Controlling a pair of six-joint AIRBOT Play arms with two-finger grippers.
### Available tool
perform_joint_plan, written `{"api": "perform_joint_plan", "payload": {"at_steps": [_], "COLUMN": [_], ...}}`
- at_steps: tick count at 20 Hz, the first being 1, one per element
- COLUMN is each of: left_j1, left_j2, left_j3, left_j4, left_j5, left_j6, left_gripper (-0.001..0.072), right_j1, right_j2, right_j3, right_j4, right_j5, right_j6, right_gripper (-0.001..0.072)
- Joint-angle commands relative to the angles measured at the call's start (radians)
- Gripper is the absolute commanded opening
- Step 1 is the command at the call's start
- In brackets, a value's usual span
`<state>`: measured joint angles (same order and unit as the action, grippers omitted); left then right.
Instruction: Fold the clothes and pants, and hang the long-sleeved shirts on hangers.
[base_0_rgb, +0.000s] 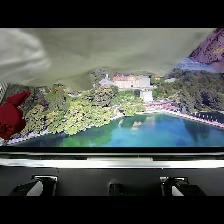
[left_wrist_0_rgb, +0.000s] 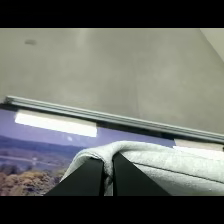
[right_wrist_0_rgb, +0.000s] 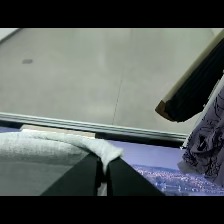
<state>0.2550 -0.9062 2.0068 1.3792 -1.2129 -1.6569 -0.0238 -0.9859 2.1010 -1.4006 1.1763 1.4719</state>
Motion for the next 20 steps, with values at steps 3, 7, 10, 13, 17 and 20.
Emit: {"api": "perform_joint_plan", "payload": {"at_steps": [3,7,10,13,17,20], "left_j1": [-0.001,-0.001,-0.001,-0.016,-0.088,-0.134], "left_j2": [0.18,0.077,-0.071,-0.262,-0.586,-0.779], "left_j3": [-0.051,-0.096,-0.204,-0.321,-0.351,-0.34], "left_j4": [0.158,0.057,-0.085,-0.105,-0.106,-0.108], "left_j5": [-0.008,-0.105,-0.149,-0.117,0.051,0.202], "left_j6": [-0.093,-0.052,0.013,0.07,0.139,0.139], "left_gripper": [0.0018,0.0019,0.0019,0.0019,0.0019,0.0019], "right_j1": [0.002,0.002,0.002,0.002,0.003,0.002], "right_j2": [0.1,0.0,-0.142,-0.33,-0.625,-0.8], "right_j3": [0.02,-0.026,-0.108,-0.169,-0.179,-0.179], "right_j4": [-0.023,-0.013,-0.007,-0.033,-0.033,-0.035], "right_j5": [0.069,0.154,0.274,0.317,0.294,0.213], "right_j6": [0.089,0.092,0.092,0.092,0.094,0.106], "right_gripper": [0.003,0.003,0.0031,0.0031,0.0031,0.0031]}}
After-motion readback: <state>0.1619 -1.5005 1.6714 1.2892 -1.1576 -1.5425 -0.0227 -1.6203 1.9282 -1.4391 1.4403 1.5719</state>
